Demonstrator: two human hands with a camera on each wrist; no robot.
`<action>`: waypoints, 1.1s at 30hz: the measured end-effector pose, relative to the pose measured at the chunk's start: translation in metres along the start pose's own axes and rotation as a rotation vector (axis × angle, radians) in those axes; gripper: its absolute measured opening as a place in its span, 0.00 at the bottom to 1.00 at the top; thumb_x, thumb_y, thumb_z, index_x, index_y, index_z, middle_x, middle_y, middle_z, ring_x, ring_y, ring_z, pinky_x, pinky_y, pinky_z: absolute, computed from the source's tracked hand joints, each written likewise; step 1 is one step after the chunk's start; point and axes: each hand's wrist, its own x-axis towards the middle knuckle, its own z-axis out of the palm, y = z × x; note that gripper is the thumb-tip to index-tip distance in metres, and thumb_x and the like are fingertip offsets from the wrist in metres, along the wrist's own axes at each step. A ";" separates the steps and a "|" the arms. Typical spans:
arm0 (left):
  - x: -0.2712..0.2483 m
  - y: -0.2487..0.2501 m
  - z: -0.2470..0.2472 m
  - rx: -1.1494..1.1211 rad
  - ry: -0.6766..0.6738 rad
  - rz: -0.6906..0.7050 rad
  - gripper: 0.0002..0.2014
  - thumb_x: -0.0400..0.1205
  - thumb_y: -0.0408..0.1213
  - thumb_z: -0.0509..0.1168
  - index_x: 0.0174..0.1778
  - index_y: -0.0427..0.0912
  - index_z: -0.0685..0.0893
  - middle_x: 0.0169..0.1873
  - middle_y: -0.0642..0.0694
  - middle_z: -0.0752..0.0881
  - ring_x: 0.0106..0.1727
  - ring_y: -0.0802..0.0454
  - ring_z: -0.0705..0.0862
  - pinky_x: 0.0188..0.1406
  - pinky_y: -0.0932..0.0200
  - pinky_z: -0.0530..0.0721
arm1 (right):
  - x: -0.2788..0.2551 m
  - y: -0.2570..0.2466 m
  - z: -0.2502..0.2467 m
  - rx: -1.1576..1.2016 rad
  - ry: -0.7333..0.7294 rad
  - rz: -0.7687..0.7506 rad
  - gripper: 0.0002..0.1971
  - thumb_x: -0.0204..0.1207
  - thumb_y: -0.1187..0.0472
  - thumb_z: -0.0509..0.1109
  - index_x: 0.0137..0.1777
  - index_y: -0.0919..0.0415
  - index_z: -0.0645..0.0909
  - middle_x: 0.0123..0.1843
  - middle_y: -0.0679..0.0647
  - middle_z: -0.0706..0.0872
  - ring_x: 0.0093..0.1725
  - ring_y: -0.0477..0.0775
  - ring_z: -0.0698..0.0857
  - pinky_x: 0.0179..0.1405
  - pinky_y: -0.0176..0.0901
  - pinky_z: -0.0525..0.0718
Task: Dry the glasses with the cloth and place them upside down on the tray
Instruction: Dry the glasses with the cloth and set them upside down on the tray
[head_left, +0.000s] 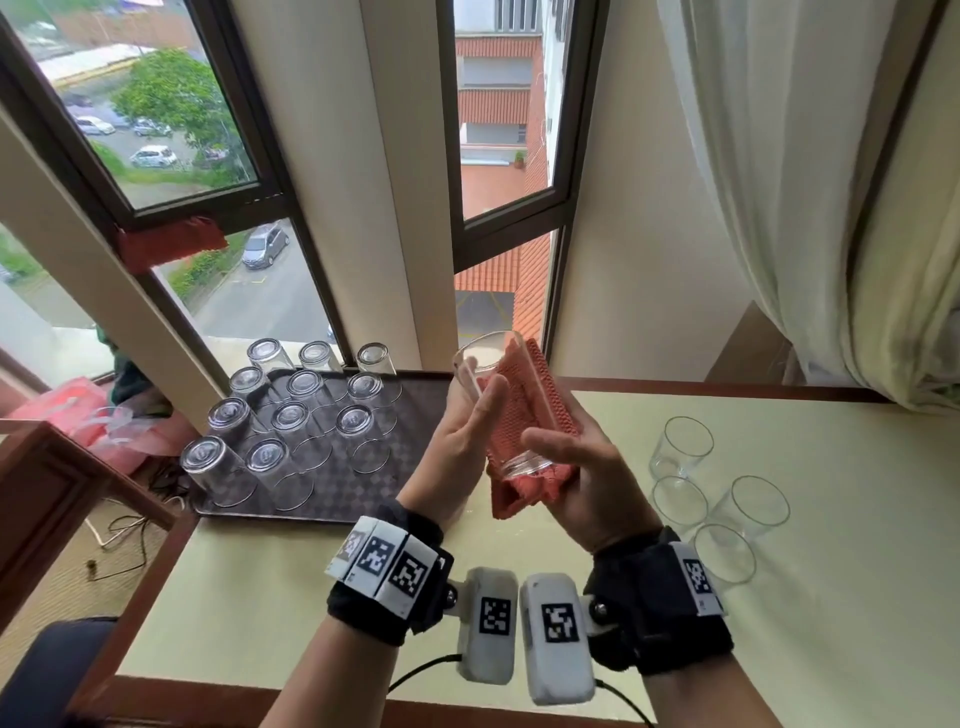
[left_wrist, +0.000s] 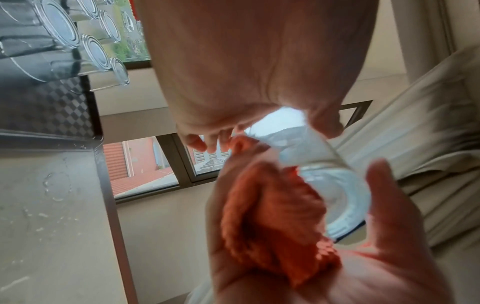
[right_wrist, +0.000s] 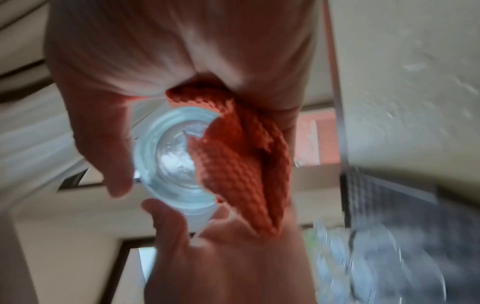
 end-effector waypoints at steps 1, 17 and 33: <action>0.000 0.002 0.000 0.024 -0.005 -0.005 0.46 0.71 0.67 0.74 0.77 0.44 0.68 0.71 0.29 0.78 0.71 0.36 0.80 0.71 0.45 0.81 | 0.000 -0.002 -0.002 0.042 0.008 0.004 0.46 0.59 0.64 0.80 0.81 0.59 0.69 0.70 0.65 0.84 0.69 0.66 0.84 0.62 0.56 0.86; -0.006 -0.003 -0.002 -0.034 -0.005 -0.100 0.50 0.75 0.59 0.74 0.88 0.51 0.54 0.78 0.49 0.76 0.76 0.48 0.78 0.82 0.40 0.68 | -0.003 -0.009 -0.005 -0.058 0.124 0.001 0.38 0.64 0.65 0.76 0.78 0.55 0.72 0.65 0.61 0.88 0.63 0.64 0.88 0.56 0.59 0.88; -0.007 0.001 -0.003 0.054 -0.009 -0.037 0.39 0.81 0.42 0.64 0.87 0.41 0.57 0.83 0.43 0.69 0.81 0.53 0.71 0.82 0.48 0.70 | -0.015 -0.008 -0.010 -0.249 0.134 -0.035 0.45 0.65 0.64 0.77 0.83 0.49 0.66 0.70 0.55 0.85 0.68 0.58 0.86 0.65 0.59 0.86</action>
